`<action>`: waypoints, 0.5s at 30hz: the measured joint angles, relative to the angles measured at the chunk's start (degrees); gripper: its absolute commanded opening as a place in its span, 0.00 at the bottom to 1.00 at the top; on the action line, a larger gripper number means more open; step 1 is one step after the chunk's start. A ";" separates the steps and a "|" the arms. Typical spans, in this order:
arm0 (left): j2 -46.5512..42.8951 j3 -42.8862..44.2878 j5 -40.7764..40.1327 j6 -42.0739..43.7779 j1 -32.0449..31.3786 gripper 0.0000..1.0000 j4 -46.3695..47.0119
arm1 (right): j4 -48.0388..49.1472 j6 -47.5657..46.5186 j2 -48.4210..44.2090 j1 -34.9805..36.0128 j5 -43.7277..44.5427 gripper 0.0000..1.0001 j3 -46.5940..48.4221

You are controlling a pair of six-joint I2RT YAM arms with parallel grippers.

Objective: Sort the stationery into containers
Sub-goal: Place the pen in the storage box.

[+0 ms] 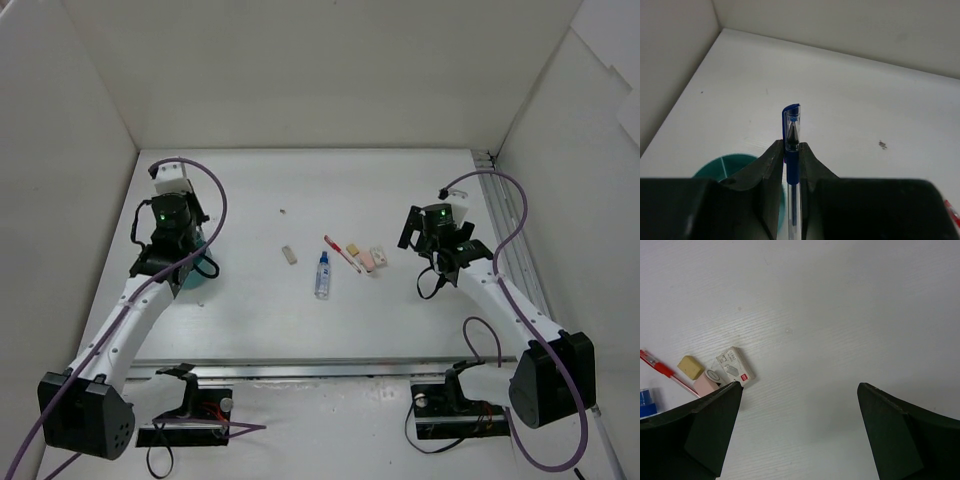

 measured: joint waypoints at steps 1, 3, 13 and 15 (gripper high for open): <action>-0.07 -1.36 -0.39 0.35 1.11 0.00 0.90 | 0.00 -0.13 0.00 0.00 -0.13 0.98 0.00; 0.04 -3.19 -1.07 1.27 3.45 0.00 1.84 | 0.02 -0.39 0.00 -0.02 -0.31 0.98 0.00; 1.55 -4.59 -3.32 2.19 12.68 0.00 9.22 | 0.02 -0.81 -0.02 -0.02 -0.57 0.98 0.00; 2.54 -4.68 -3.28 2.14 13.16 0.00 10.49 | 0.04 -0.83 -0.11 -0.02 -0.74 0.98 -0.02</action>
